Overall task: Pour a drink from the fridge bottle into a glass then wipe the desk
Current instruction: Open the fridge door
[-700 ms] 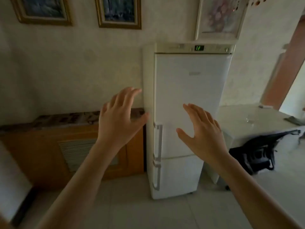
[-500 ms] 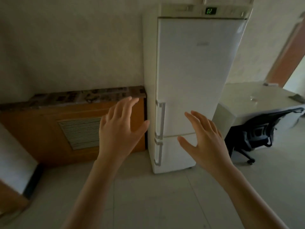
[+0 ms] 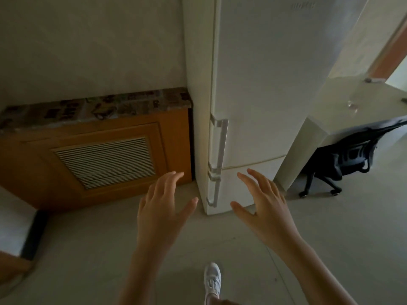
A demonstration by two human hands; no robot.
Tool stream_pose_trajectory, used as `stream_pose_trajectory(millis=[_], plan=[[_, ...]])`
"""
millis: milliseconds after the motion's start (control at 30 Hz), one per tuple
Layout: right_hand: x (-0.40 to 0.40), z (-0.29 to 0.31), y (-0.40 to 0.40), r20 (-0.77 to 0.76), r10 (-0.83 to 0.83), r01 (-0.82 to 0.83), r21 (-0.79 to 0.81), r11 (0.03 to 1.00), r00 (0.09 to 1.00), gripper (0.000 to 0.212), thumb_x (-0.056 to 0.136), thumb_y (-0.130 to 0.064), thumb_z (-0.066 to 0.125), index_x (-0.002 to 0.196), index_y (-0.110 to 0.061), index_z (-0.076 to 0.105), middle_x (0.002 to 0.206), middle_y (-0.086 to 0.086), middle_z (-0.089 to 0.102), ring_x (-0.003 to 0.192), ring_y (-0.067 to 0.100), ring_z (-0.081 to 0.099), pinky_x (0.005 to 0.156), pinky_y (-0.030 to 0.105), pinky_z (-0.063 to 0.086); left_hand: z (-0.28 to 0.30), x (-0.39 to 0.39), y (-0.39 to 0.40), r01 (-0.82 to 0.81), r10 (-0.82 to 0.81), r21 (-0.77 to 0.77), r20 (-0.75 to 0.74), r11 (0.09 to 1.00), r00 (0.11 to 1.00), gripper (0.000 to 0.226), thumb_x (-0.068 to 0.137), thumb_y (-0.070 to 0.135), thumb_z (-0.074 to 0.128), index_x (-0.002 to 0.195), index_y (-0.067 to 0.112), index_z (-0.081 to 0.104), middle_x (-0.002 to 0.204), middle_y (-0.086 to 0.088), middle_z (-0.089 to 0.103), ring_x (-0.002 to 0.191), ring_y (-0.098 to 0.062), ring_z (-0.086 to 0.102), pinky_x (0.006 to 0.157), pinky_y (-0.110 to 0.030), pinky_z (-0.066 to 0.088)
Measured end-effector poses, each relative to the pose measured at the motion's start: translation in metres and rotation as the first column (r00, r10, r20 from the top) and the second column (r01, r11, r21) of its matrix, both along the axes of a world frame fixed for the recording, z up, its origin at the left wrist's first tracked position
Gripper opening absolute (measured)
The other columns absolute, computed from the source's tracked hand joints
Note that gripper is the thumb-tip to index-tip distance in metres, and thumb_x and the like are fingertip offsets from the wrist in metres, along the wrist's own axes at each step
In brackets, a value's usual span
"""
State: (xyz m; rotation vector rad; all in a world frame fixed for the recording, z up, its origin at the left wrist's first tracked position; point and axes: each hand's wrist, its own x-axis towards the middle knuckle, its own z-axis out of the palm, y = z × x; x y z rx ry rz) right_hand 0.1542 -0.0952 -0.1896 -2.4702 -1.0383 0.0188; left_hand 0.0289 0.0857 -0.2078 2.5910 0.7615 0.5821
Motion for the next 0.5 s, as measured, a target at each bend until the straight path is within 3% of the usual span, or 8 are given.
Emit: stream_pose_trajectory(millis=[267, 500], plan=[[0.120, -0.017, 0.112, -0.038, -0.036, 0.036, 0.003, 0.999, 0.999, 0.065, 0.085, -0.046, 0.056, 0.141, -0.030, 0.027, 0.152, -0.004, 0.023, 0.139, 0.016, 0.022, 0.110, 0.039, 0.027, 0.003, 0.130, 0.099, 0.095, -0.094, 0.028, -0.032, 0.995, 0.995, 0.063, 0.084, 0.055, 0.053, 0.138, 0.032, 0.030, 0.146, 0.010, 0.034, 0.132, -0.011, 0.035, 0.103, -0.038, 0.034], [0.194, -0.040, 0.168, -0.107, -0.203, 0.202, -0.019, 0.979, 0.973, 0.071, 0.082, -0.044, 0.062, 0.141, -0.027, 0.026, 0.148, -0.002, 0.031, 0.133, 0.018, 0.034, 0.106, 0.038, 0.035, -0.004, 0.214, 0.159, 0.247, -0.239, -0.066, 0.117, 0.967, 0.964, 0.064, 0.085, 0.052, 0.054, 0.140, 0.030, 0.028, 0.142, 0.009, 0.040, 0.129, -0.006, 0.038, 0.101, -0.039, 0.044]])
